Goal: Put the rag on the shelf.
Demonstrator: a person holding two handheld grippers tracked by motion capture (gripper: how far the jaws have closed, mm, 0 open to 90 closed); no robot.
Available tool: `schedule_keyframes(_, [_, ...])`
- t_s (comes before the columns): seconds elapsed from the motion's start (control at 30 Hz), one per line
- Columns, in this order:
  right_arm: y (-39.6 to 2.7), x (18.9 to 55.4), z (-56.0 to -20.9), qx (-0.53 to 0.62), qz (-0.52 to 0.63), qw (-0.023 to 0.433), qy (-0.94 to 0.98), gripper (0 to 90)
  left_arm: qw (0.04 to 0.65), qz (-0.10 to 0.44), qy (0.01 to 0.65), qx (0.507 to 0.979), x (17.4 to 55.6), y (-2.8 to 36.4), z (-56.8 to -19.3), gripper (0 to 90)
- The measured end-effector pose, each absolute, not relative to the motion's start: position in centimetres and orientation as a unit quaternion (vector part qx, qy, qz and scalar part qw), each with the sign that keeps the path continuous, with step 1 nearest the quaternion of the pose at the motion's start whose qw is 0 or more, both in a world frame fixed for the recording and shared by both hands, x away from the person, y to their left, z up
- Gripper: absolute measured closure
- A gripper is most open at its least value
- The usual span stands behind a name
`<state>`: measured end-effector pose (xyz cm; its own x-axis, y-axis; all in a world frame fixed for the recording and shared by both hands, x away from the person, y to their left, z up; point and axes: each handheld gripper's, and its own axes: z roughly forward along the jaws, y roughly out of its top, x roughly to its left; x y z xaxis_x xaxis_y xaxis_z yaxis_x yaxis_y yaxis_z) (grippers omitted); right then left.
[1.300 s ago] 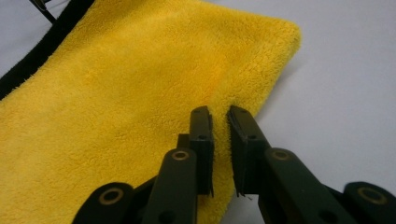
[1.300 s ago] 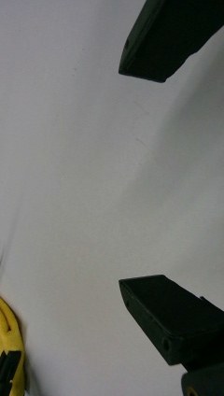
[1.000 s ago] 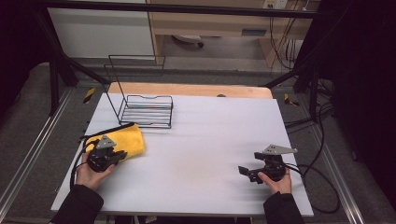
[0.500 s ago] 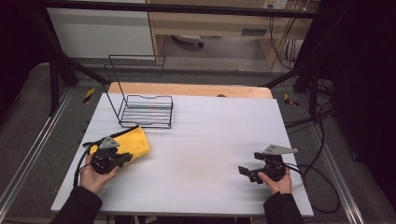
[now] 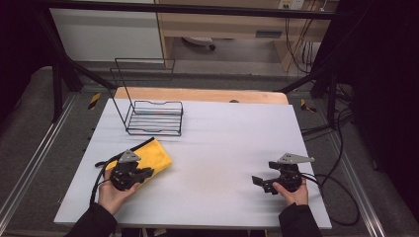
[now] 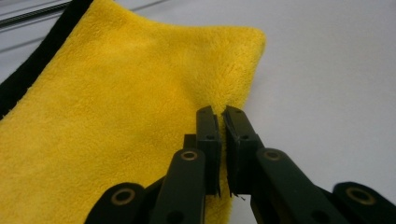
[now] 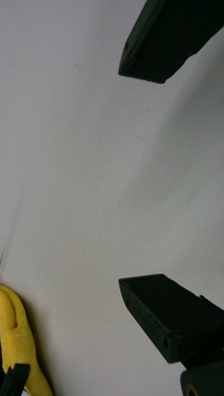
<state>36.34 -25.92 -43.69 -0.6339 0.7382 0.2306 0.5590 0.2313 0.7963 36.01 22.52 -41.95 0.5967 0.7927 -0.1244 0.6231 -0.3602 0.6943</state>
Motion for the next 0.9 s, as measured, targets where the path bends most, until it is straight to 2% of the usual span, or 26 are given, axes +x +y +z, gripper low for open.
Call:
schedule_keyframes(0.3, [-25.9,36.3,-43.7,0.417,0.460,0.098,0.778,1.9,0.363,0.108,0.436,0.817,35.7,19.2,-42.5,84.8])
schedule_keyframes(0.5, [-25.9,36.4,-43.7,0.416,0.459,0.097,0.779,1.9,0.361,0.094,0.432,0.821,36.2,19.1,-43.3,82.3])
schedule_keyframes(0.57, [-25.9,36.4,-43.7,0.418,0.460,0.097,0.778,1.9,0.367,0.088,0.420,0.826,36.3,19.5,-43.2,77.8])
schedule_keyframes(0.7, [-25.9,36.3,-43.7,0.419,0.461,0.099,0.776,1.9,0.380,0.116,0.405,0.823,36.4,21.2,-41.8,64.0])
schedule_keyframes(0.9, [-25.8,36.3,-43.7,0.422,0.461,0.097,0.775,2.0,0.383,0.141,0.428,0.806,37.9,26.0,-41.1,45.0])
